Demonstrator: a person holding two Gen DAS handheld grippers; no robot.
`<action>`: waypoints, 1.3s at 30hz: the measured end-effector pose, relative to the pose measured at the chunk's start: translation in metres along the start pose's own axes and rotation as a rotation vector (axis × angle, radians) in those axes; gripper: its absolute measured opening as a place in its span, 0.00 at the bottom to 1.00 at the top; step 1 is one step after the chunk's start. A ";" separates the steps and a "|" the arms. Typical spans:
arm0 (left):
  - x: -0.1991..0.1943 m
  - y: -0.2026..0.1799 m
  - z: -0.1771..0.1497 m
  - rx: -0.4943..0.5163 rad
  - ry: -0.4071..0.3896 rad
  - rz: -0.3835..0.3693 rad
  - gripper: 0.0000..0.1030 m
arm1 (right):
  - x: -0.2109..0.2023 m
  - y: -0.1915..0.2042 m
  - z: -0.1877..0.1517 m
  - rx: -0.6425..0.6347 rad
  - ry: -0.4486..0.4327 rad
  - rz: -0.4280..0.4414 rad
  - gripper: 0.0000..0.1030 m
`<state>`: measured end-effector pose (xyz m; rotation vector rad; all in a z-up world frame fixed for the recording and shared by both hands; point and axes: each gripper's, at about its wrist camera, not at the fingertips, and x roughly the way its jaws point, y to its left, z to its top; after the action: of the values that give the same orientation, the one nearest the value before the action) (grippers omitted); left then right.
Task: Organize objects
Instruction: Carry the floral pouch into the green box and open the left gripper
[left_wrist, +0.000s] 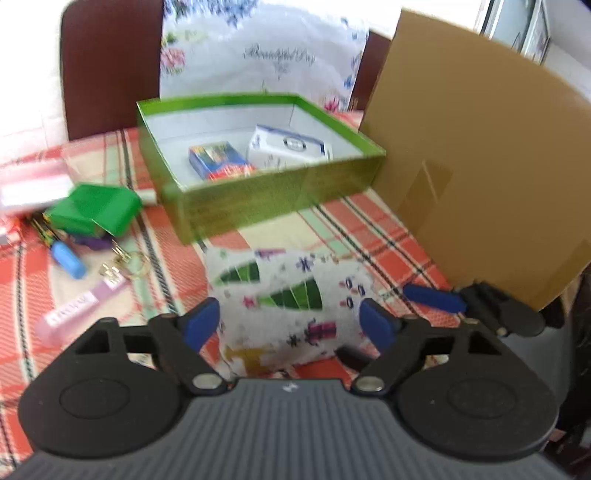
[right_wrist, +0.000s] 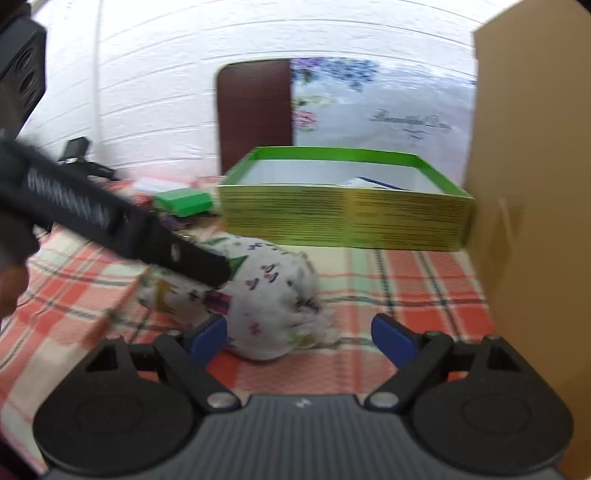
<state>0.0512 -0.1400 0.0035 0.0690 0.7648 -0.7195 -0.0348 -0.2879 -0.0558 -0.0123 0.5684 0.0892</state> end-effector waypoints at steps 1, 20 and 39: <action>-0.004 0.004 0.002 -0.001 -0.017 0.007 0.84 | 0.001 0.003 0.000 -0.009 -0.001 0.014 0.86; 0.051 0.002 0.009 -0.053 0.115 -0.032 0.63 | 0.028 -0.020 0.008 0.122 0.037 0.006 0.56; 0.024 0.014 0.031 -0.111 0.054 -0.092 0.43 | 0.013 0.006 0.015 -0.009 -0.108 -0.031 0.37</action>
<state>0.0903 -0.1528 0.0077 -0.0476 0.8627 -0.7639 -0.0165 -0.2800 -0.0504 -0.0245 0.4600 0.0620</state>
